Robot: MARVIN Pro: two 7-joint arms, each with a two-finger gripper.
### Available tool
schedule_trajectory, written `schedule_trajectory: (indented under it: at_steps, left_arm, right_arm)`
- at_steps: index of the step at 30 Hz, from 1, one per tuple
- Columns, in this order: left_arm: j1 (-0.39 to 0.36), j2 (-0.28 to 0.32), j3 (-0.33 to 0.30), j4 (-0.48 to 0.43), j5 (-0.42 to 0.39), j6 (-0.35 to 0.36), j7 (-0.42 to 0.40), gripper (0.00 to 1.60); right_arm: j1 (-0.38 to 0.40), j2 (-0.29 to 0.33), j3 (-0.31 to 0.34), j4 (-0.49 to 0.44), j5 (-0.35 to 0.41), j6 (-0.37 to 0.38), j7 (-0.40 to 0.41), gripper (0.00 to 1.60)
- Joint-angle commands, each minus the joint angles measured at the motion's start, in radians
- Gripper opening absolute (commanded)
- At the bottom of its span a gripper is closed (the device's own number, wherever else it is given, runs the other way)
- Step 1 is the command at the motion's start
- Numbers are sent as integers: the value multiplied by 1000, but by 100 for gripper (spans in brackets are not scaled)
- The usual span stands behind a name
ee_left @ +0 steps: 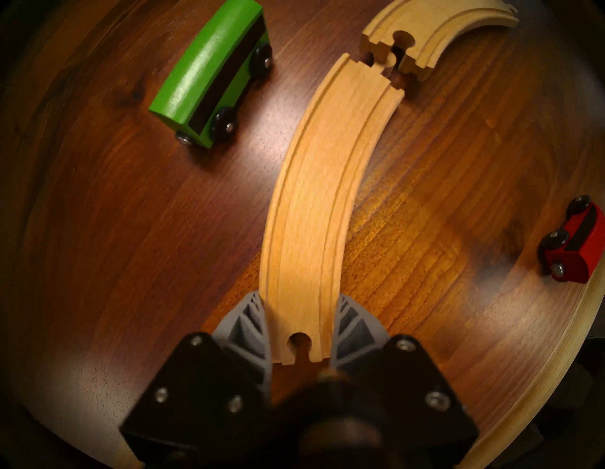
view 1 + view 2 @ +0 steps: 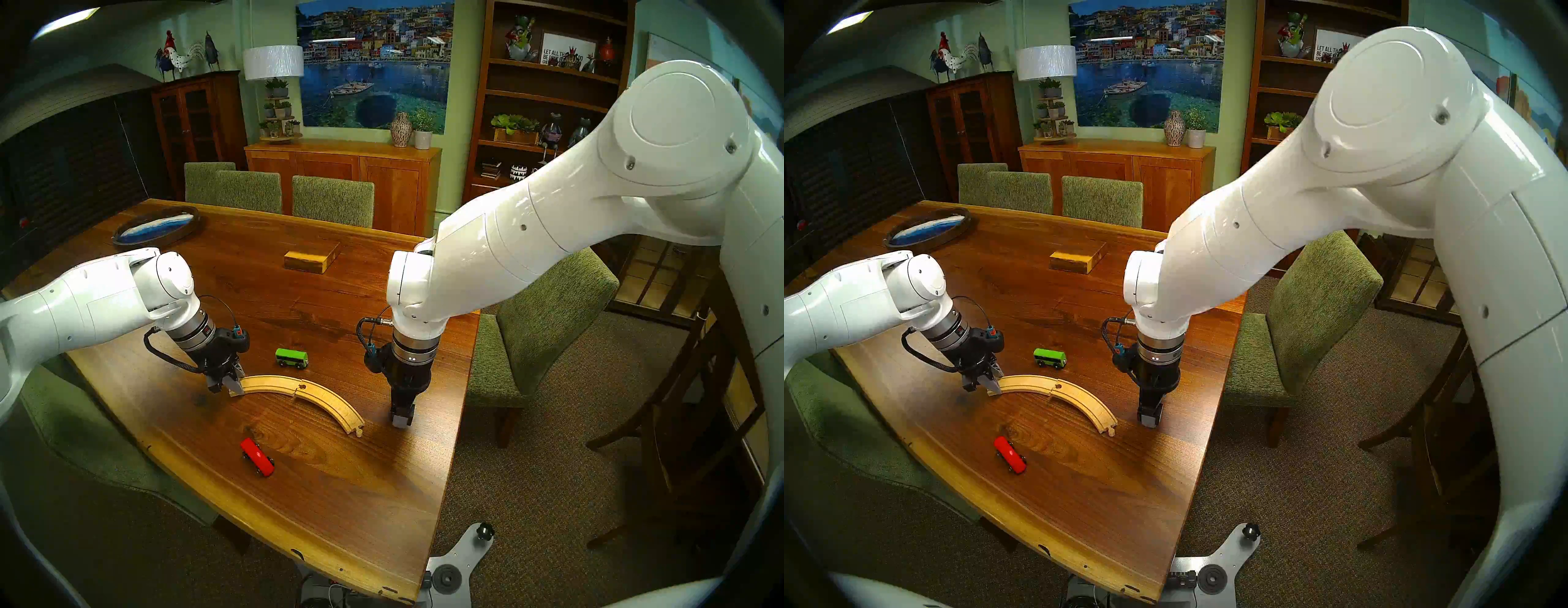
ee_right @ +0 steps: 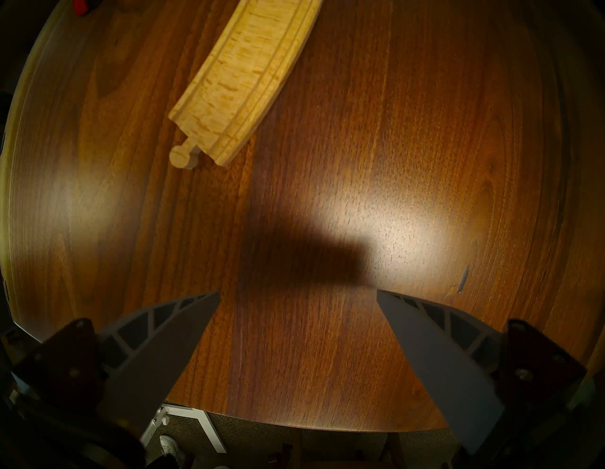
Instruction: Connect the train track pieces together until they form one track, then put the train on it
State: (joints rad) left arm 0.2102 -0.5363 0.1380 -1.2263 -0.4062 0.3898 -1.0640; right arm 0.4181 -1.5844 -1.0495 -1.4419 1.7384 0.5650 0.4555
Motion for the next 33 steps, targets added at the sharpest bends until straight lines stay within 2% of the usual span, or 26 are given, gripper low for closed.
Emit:
schedule_trajectory:
  at_steps: [1, 7, 8, 10, 11, 12, 13, 27, 28, 29, 30, 31, 32, 33]
  left_arm:
    - [-5, -5, -3, -15, -10, 29, -8, 0]
    - [-2, 0, -4, -24, -13, 31, -8, 0]
    - [-2, 1, -4, -27, -13, 31, -8, 19]
    - [-4, 4, -2, -33, -10, 28, -13, 35]
    - [-4, 5, -2, -33, -10, 27, -14, 50]
    - [-3, 4, -3, -32, -11, 26, -17, 121]
    - [-1, 5, -5, -33, -17, 30, -16, 160]
    - [0, 16, -14, -45, -29, 29, -6, 160]
    - [-2, 16, -12, -47, -24, 31, -4, 147]
    - [-3, 16, -12, -49, -22, 34, -3, 75]
    - [-4, 15, -11, -47, -20, 37, 0, 65]
    - [-4, 13, -11, -44, -18, 38, 1, 41]
    - [-3, 11, -11, -42, -16, 40, 4, 29]
    - [-2, 9, -11, -38, -15, 39, 4, 0]
  right_arm:
    - [22, 6, 8, 5, 2, 1, 1, 160]
    - [22, 6, 8, 5, 2, 1, 1, 160]
    - [22, 6, 8, 5, 2, 1, 1, 160]
    - [22, 6, 8, 5, 2, 1, 1, 160]
    - [22, 6, 8, 5, 2, 1, 1, 160]
    - [22, 6, 8, 5, 2, 1, 1, 160]
    - [22, 6, 8, 5, 2, 1, 1, 160]
    - [22, 6, 8, 5, 2, 1, 1, 160]
    - [22, 6, 8, 5, 2, 1, 1, 160]
    - [22, 6, 8, 5, 2, 1, 1, 160]
    - [22, 6, 8, 5, 2, 1, 1, 160]
    - [22, 6, 8, 5, 2, 1, 1, 160]
    - [22, 6, 8, 5, 2, 1, 1, 160]
    - [22, 6, 8, 5, 2, 1, 1, 160]
